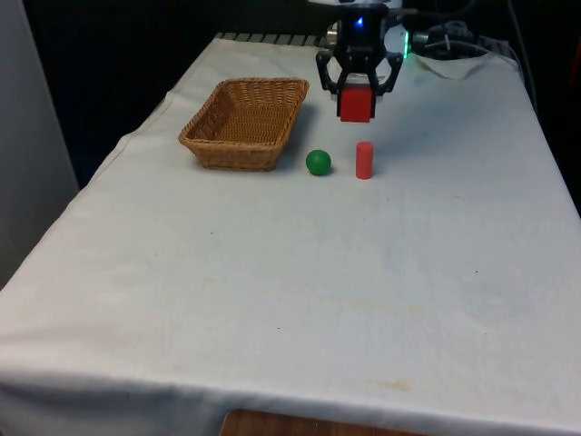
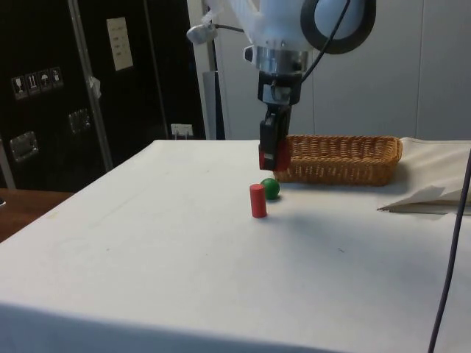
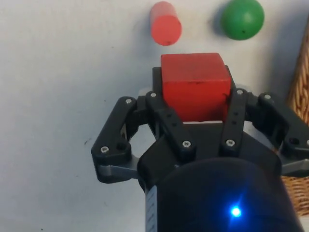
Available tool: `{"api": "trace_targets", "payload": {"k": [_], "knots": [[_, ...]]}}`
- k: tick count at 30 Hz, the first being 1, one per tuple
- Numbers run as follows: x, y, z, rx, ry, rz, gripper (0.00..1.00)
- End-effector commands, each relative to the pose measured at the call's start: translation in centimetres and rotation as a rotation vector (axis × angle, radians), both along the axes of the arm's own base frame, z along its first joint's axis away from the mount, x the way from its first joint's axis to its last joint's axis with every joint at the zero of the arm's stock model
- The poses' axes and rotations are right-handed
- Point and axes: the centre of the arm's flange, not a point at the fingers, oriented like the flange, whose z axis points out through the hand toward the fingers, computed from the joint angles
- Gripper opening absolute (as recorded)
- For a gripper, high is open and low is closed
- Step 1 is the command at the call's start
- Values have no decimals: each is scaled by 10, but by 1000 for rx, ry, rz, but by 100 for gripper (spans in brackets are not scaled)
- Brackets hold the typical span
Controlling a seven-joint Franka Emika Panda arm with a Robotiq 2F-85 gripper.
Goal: Pick up the object to the left of the cylinder and place it into the basket.
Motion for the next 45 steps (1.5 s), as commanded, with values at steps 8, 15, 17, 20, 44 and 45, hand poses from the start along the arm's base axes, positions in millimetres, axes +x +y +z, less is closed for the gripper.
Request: {"api": "trace_targets", "payload": {"k": [8, 15, 17, 20, 44, 45], "knots": [[-6, -29, -2, -13, 5, 1, 0], [-8, -50, -3, -19, 9, 4, 0], [-10, -58, -3, -21, 10, 5, 0], [-10, -64, -3, -23, 10, 4, 0], [-25, -124, -6, -40, 20, 18, 0], [-25, -130, -7, -55, 25, 19, 0]]}}
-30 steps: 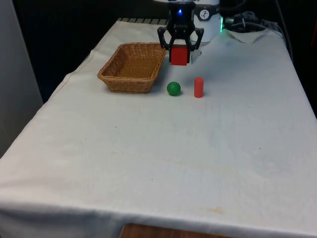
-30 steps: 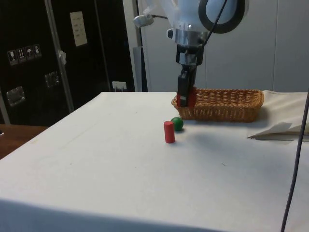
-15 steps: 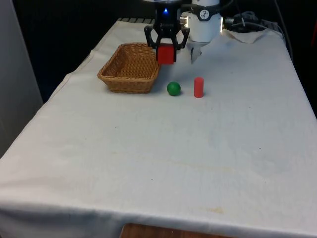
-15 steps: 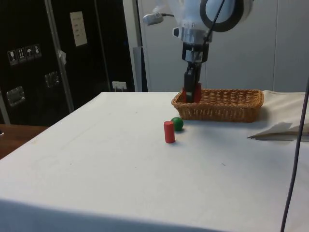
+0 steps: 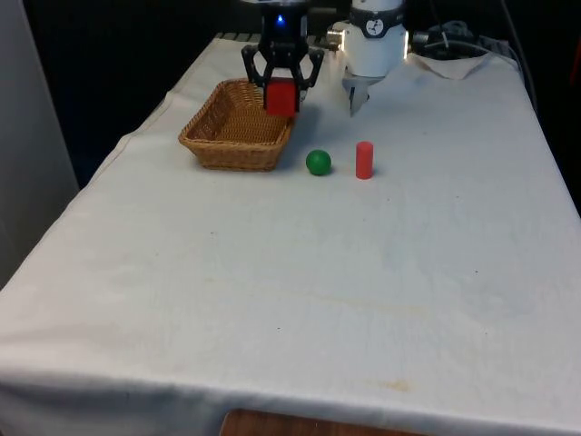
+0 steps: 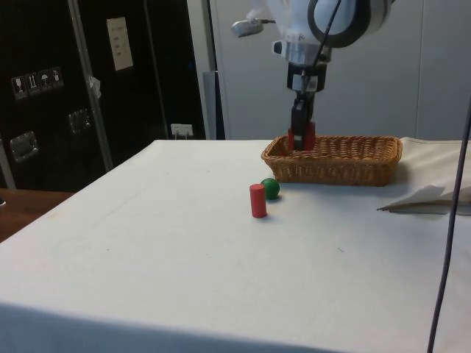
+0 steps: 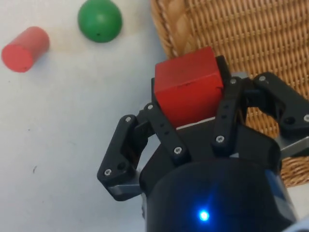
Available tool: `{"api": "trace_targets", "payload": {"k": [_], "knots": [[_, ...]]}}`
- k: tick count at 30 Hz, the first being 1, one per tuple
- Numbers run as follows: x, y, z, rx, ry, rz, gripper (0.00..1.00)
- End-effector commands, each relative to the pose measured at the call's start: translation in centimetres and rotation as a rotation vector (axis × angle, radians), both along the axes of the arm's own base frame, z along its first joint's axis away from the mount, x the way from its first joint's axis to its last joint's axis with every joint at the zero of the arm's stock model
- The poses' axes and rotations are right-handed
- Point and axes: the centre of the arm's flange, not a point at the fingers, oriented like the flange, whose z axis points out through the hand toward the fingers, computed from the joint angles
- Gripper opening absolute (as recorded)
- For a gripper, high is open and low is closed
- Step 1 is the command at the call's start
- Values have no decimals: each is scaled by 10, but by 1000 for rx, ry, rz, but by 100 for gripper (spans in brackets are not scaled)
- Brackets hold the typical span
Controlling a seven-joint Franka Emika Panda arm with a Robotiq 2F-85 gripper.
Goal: Pick up the object to the left of the cylinder and place it into the basket.
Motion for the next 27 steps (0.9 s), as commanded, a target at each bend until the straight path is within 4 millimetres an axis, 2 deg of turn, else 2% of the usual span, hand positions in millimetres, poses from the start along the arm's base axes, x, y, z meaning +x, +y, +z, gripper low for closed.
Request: {"api": "trace_targets", "payload": {"k": [1, 7, 8, 13, 16, 17, 20, 27], "knots": [[0, -6, -1, -16, 4, -1, 0], [-4, -24, -2, -30, 13, 2, 0], [-3, -18, -1, -18, 8, 2, 0], [-7, -39, -3, -45, 19, 4, 0], [-9, -47, -2, -53, 21, 5, 0], [-9, -43, -2, -42, 19, 4, 0], [-12, -56, -3, -62, 27, 4, 0], [-11, -54, -5, -61, 29, 5, 0]]}}
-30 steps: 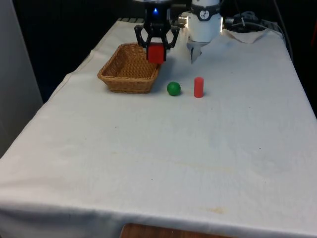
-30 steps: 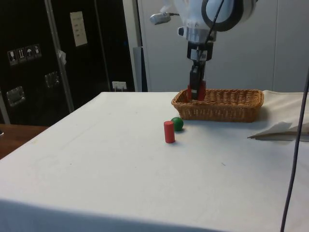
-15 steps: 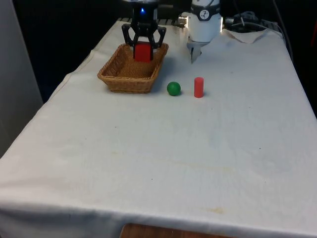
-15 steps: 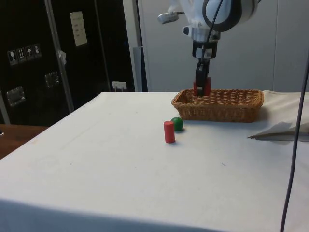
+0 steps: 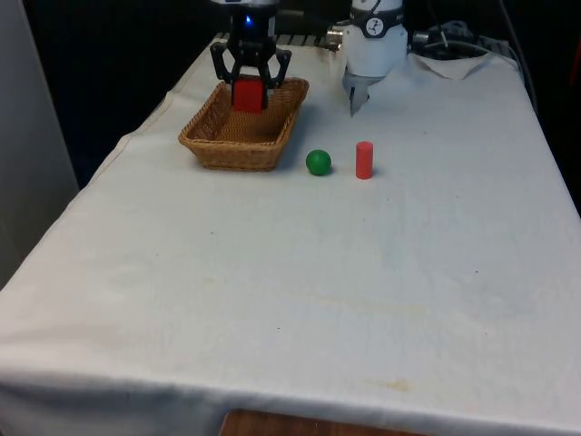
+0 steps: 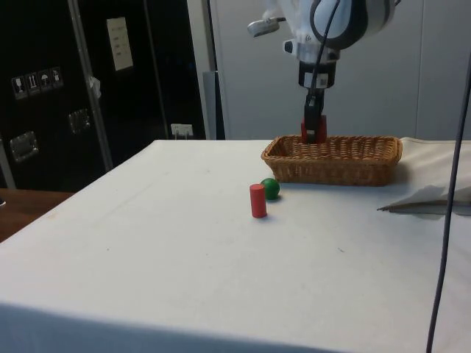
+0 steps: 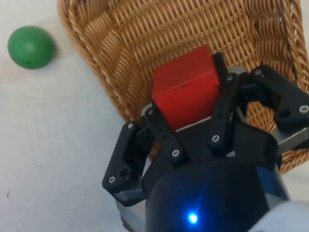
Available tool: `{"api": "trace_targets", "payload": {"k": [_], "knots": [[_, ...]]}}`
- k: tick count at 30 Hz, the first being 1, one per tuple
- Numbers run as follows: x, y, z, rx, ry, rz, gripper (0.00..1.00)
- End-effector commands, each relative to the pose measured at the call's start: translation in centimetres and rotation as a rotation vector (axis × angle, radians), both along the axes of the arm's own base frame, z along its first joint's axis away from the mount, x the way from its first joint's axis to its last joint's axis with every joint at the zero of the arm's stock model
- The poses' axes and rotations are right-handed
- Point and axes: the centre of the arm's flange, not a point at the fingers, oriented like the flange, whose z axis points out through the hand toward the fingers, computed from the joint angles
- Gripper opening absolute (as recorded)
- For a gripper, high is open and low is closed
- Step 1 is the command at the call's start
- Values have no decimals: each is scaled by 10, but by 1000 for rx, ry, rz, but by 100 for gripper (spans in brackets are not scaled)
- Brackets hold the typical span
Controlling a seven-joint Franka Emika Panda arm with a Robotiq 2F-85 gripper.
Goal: Pick up the object to the left of the cylinder and place it into the basket.
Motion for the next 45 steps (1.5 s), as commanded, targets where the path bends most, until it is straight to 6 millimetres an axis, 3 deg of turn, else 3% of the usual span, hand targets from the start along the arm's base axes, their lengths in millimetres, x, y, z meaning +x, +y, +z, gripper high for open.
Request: {"api": "trace_targets", "payload": {"k": [1, 45], "knots": [[0, 0, 0, -4, -2, 0, 0], [-3, 4, -13, -13, 43, 2, 0]]}}
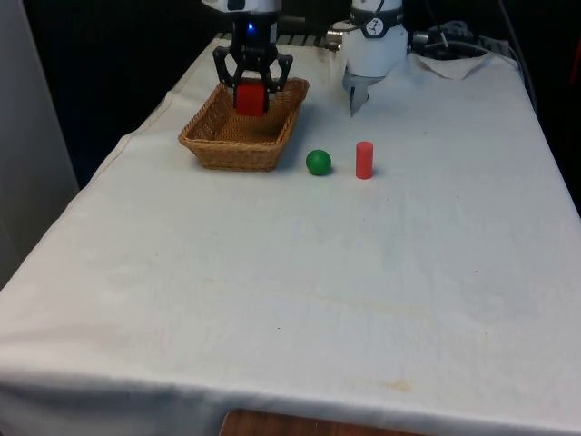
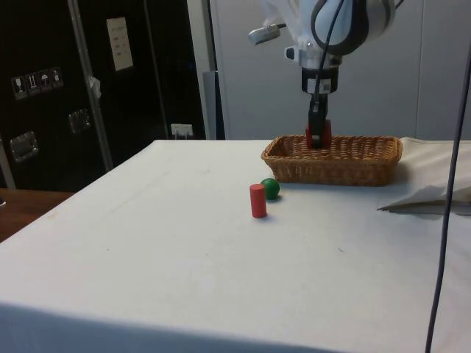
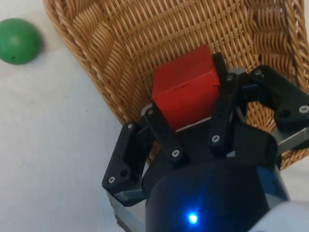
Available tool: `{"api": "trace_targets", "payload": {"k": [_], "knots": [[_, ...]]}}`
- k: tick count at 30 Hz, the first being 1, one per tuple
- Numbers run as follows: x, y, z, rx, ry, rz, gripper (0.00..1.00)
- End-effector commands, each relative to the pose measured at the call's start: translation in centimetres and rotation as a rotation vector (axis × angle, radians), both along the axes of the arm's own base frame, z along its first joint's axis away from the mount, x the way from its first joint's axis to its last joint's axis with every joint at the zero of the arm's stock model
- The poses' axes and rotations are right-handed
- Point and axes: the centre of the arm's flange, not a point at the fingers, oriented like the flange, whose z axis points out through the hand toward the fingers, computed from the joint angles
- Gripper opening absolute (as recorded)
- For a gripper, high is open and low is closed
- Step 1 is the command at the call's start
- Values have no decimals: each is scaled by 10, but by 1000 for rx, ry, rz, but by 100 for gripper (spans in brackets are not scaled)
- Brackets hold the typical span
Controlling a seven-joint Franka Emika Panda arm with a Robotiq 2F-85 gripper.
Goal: Pick up the object to the left of the cylinder and place it into the basket.
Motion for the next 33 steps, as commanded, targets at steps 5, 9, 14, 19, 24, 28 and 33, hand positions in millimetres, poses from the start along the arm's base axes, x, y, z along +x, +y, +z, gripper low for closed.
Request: {"api": "trace_targets", "payload": {"k": [5, 9, 14, 19, 24, 28, 33], "knots": [[0, 5, -7, -11, 13, -1, 0], [1, 2, -10, -27, 27, -4, 0], [-2, 2, -15, -36, 13, -4, 3], [-3, 2, -16, -43, 11, -4, 50], [-3, 1, -17, -46, 11, -4, 97], [-3, 1, -17, -46, 10, -4, 100], [-2, 0, -17, -51, 16, -7, 100]]}}
